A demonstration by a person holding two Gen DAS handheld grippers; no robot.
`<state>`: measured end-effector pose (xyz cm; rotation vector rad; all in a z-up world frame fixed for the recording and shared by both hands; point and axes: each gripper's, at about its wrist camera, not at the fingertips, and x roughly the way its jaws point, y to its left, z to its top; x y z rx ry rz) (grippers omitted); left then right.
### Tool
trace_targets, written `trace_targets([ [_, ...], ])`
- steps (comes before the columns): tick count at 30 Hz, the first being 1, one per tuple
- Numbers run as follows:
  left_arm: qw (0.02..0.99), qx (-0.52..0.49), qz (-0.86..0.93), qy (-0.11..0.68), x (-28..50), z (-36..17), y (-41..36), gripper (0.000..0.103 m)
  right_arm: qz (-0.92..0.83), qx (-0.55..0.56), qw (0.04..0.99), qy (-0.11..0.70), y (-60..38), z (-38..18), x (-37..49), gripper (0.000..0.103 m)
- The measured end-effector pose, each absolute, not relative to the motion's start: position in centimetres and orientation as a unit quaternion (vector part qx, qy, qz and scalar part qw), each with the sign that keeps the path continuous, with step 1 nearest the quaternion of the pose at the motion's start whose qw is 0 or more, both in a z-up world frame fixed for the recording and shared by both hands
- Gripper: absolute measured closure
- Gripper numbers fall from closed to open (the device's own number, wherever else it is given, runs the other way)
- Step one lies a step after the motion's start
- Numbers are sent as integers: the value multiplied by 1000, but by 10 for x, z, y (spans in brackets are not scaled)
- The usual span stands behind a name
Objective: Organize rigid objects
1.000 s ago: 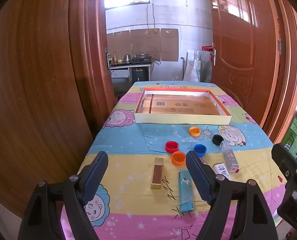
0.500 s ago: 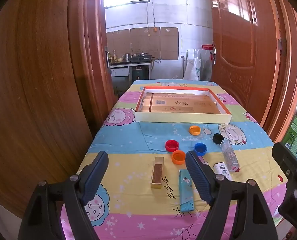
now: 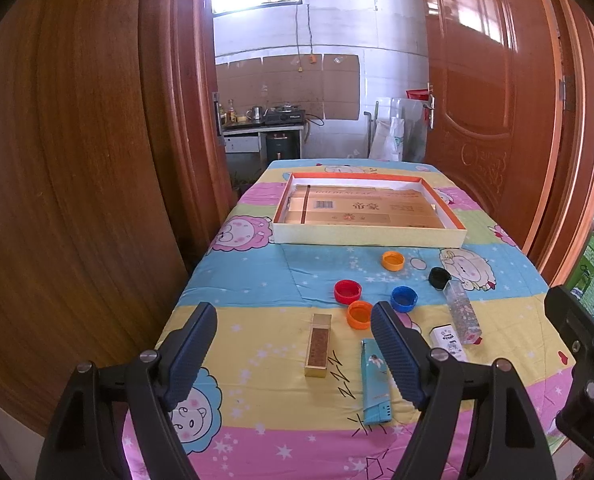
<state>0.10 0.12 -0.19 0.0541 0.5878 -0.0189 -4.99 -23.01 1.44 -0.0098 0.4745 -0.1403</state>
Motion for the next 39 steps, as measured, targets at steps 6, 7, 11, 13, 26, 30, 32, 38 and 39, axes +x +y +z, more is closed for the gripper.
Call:
trace_targets([
  [6,957,26,-10,290,1,-2,2,23,-70,-5,969,235,-230,14,-50,1],
  [7,957,26,-9,290,2,-1,2,23,-70,-5,970,235,-230,14,-50,1],
  [11,956,26,-10,291,1,-2,3,23,-70,-5,969,235,-229,14,-50,1],
  [13,956,26,-10,291,2,-2,3,23,-70,-6,969,235,-229,14,-50,1],
  [26,956,25,-9,291,1,-3,5,23,-70,-6,969,236,-229,14,-50,1],
  [30,956,24,-10,291,1,-3,5,23,-70,-7,969,235,-229,14,-50,1],
  [32,956,24,-10,291,1,-3,5,23,-70,-7,969,235,-229,14,-49,1],
  [38,956,23,-10,291,1,-3,5,23,-71,-7,969,235,-229,14,-49,1],
  [39,956,23,-10,291,1,-3,6,23,-71,-7,969,235,-229,14,-49,1],
])
